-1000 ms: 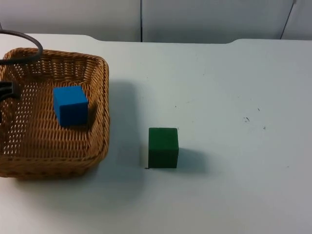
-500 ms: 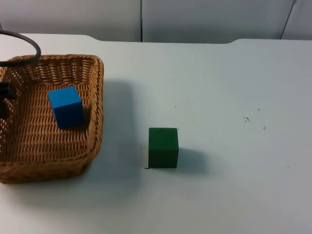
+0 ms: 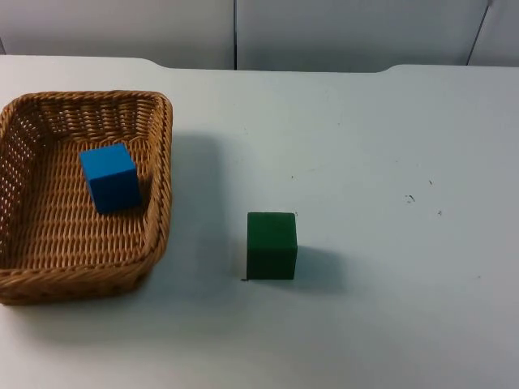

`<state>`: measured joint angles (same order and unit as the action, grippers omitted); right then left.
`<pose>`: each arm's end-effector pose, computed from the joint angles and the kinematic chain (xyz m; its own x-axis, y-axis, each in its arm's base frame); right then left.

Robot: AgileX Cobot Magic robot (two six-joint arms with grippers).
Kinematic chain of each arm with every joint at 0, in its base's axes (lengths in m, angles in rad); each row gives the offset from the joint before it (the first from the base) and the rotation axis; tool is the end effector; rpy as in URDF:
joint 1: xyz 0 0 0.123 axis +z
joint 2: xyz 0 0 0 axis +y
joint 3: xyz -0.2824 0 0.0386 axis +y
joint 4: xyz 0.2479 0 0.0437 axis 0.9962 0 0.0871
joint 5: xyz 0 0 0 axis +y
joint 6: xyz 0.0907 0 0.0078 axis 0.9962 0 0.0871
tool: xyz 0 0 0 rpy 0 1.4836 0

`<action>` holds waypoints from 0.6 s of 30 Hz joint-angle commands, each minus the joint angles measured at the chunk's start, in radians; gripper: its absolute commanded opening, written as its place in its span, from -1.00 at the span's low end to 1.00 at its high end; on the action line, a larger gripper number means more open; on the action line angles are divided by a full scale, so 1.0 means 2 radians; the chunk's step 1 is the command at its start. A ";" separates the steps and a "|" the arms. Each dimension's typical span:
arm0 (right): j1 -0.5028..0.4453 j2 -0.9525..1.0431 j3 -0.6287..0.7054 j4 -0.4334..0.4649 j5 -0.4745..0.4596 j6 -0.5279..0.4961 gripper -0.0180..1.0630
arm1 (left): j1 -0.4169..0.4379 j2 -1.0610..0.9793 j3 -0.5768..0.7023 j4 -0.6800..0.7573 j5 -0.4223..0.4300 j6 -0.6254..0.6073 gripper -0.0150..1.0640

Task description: Pick up the basket with the left hand and place the blue cube into the basket with the right hand.

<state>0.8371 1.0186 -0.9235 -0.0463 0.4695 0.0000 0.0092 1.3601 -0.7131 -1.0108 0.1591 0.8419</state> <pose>0.1464 0.1595 0.3617 -0.2770 -0.3689 -0.8872 -0.7422 0.6686 -0.0463 0.2750 -0.0098 0.2384 -0.6090 -0.1666 -0.7755 -0.0008 0.9778 -0.2094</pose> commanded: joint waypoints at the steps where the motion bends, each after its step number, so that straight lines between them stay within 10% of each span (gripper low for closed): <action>1: 0.000 -0.003 0.003 -0.001 -0.007 0.000 0.23 | -0.001 -0.046 -0.003 0.000 0.036 0.002 0.20; 18: 0.000 -0.003 0.003 -0.001 0.015 -0.005 0.23 | -0.001 -0.363 -0.003 0.158 0.234 -0.108 0.20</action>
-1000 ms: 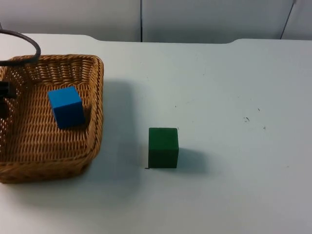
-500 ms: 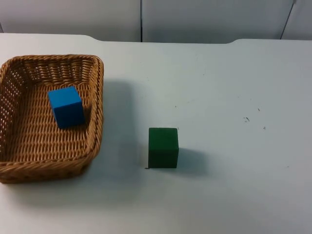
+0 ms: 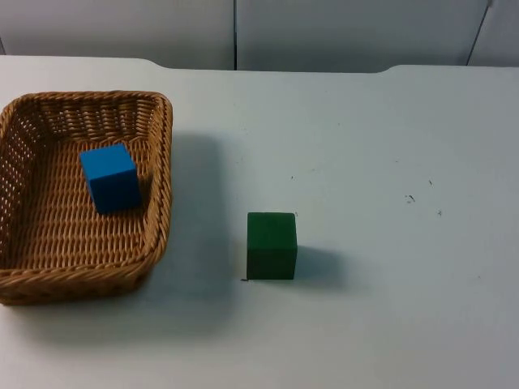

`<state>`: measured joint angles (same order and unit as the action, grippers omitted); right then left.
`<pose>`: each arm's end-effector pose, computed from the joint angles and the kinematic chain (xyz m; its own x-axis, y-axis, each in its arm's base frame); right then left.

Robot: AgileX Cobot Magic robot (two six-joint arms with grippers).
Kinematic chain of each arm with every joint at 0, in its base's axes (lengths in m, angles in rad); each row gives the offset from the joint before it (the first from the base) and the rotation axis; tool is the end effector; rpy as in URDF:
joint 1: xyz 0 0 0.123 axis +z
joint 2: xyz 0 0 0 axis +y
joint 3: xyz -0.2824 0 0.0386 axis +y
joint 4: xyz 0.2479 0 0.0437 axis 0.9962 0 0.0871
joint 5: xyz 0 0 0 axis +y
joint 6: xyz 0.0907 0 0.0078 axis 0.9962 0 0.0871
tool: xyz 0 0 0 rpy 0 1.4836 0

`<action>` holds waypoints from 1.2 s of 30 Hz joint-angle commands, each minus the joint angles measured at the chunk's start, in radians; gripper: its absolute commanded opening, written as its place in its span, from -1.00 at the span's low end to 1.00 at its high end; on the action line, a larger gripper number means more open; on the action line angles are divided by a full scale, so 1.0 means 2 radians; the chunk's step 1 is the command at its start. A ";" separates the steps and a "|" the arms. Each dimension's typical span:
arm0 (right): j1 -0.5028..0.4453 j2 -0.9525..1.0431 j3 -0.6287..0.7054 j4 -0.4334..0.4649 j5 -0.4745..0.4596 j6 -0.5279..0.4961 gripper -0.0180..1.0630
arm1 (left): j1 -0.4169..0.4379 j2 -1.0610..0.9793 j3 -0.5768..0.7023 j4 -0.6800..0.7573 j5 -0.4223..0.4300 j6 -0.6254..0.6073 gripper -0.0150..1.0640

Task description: Pick up the basket with the left hand and place the blue cube into the basket with the right hand.

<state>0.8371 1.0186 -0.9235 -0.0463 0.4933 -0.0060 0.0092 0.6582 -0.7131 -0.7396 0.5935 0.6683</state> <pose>0.1457 0.1587 0.3598 -0.2870 -0.3882 -0.8758 -0.7439 0.6663 -0.0515 0.1256 -0.0332 0.3569 -0.3075 0.0164 -0.9514 0.3557 0.9293 -0.0989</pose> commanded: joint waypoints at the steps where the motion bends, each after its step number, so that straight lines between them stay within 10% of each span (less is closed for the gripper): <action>1: 0.000 -0.003 0.003 0.000 0.006 -0.011 0.23 | -0.001 -0.030 -0.003 0.053 0.029 -0.045 0.20; 14: 0.056 -0.003 0.008 -0.001 0.004 -0.050 0.23 | -0.001 -0.217 -0.003 0.234 0.138 -0.222 0.20; 24: 0.057 -0.078 0.158 -0.001 -0.115 -0.021 0.23 | -0.001 -0.318 0.011 0.315 0.197 -0.314 0.20; 36: 0.057 -0.220 0.175 -0.004 0.025 -0.010 0.23 | -0.001 -0.329 0.099 0.324 0.236 -0.353 0.20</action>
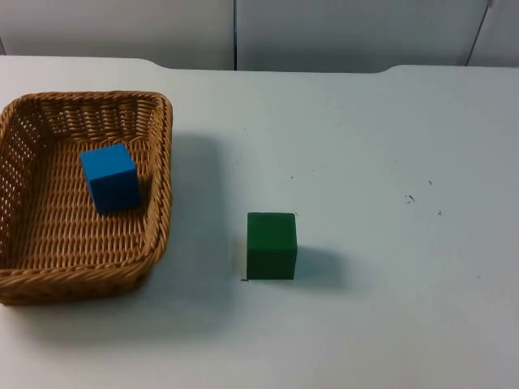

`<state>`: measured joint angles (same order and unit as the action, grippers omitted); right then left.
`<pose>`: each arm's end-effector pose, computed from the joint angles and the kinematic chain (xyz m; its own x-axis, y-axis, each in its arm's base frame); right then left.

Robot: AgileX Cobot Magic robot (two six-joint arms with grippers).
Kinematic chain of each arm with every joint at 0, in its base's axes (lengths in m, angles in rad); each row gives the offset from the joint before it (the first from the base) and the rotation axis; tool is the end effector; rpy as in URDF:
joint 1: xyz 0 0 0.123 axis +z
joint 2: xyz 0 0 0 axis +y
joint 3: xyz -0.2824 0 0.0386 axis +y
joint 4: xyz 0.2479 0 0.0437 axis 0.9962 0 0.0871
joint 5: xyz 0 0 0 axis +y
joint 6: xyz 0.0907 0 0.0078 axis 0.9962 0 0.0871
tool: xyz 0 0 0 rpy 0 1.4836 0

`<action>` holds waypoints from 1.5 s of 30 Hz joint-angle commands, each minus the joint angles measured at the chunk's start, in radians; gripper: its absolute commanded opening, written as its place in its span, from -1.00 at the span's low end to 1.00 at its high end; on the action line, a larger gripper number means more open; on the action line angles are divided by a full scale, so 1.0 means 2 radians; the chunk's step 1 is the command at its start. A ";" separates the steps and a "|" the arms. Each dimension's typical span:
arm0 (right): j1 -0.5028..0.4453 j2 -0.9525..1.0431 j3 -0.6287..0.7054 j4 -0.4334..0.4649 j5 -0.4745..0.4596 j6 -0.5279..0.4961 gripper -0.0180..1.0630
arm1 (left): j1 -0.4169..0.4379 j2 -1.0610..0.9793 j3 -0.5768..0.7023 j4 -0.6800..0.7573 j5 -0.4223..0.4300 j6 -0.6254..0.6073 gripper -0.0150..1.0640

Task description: Pick up the basket with the left hand and place the blue cube into the basket with the right hand.

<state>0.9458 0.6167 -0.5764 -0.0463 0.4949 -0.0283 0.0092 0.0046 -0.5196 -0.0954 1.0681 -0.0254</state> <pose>0.0738 0.0989 0.3120 -0.1975 -0.3916 -0.8987 -0.8147 0.5754 -0.0717 -0.0069 -0.0077 0.2823 -0.4510 -0.0753 -0.8893 0.0334 0.9943 -0.1011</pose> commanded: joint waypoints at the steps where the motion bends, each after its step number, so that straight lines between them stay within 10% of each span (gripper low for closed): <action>1: 0.003 -0.033 0.001 -0.004 0.043 0.006 0.23 | -0.001 -0.002 0.002 0.002 -0.001 -0.006 0.20; 12: 0.003 -0.164 0.001 -0.070 0.198 0.072 0.23 | -0.001 -0.002 0.004 0.001 0.001 -0.004 0.23; 18: 0.003 -0.243 0.001 -0.070 0.258 0.076 0.23 | -0.001 -0.002 0.004 0.001 0.001 -0.004 0.98; 26: 0.003 -0.308 0.001 -0.068 0.334 0.076 0.28 | -0.001 -0.002 0.004 0.001 0.001 -0.004 0.98; 35: 0.003 -0.308 0.018 -0.040 0.340 0.077 0.98 | -0.001 -0.002 0.004 0.001 0.001 -0.004 0.98; 45: 0.003 -0.308 0.017 -0.030 0.332 0.010 0.98 | -0.001 -0.002 0.004 0.001 0.001 -0.004 0.98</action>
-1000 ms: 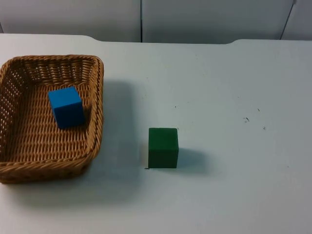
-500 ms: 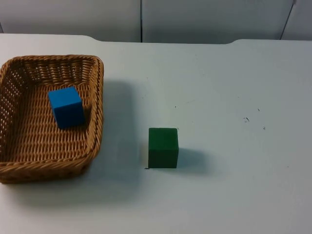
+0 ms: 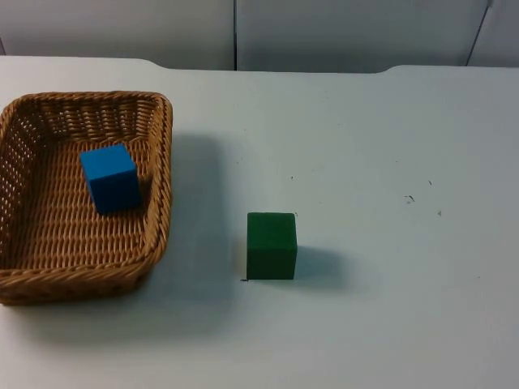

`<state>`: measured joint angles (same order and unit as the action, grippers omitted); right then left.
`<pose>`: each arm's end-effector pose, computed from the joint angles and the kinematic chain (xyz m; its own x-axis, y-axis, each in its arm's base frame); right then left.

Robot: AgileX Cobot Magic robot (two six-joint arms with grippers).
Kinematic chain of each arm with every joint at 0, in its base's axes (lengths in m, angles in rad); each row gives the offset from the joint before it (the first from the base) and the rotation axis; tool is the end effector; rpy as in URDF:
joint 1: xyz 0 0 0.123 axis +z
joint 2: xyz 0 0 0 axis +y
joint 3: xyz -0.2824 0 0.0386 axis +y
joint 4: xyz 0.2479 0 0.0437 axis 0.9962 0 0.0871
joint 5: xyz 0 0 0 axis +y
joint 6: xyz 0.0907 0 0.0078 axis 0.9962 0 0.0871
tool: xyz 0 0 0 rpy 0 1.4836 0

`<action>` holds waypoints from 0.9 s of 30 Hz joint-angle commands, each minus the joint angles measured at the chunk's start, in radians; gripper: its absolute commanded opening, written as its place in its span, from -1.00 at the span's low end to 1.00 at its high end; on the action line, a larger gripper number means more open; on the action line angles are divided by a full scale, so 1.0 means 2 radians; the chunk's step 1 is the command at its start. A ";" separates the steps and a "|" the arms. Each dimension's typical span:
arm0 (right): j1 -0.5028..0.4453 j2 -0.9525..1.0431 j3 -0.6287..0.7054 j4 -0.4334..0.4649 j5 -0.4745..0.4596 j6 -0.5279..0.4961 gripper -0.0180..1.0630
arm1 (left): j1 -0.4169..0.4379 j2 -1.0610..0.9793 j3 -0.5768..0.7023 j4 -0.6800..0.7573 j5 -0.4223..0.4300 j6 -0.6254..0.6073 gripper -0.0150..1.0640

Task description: Pick up the basket with the left hand and place the blue cube into the basket with the right hand.

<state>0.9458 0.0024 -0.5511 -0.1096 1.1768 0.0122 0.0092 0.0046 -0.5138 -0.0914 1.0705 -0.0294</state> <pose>-0.0019 -0.0183 0.2823 -0.2774 -0.4355 -0.8564 -0.7648 0.6396 -0.0776 -0.0063 -0.0074 0.2805 -0.4583 -0.0773 -0.8854 0.0286 0.9944 -0.1016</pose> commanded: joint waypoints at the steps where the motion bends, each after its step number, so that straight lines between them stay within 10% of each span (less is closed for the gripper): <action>1: 0.003 -0.001 0.004 0.002 -0.009 -0.010 0.98 | -0.001 -0.002 0.001 -0.001 0.000 -0.002 0.98; 27: 0.003 -0.001 0.022 0.013 -0.049 0.022 0.98 | -0.001 -0.002 0.001 -0.001 0.000 -0.002 0.98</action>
<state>0.9458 0.0024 -0.5120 -0.0824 1.0917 0.0524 0.0092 0.0046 -0.5138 -0.0914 1.0705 -0.0294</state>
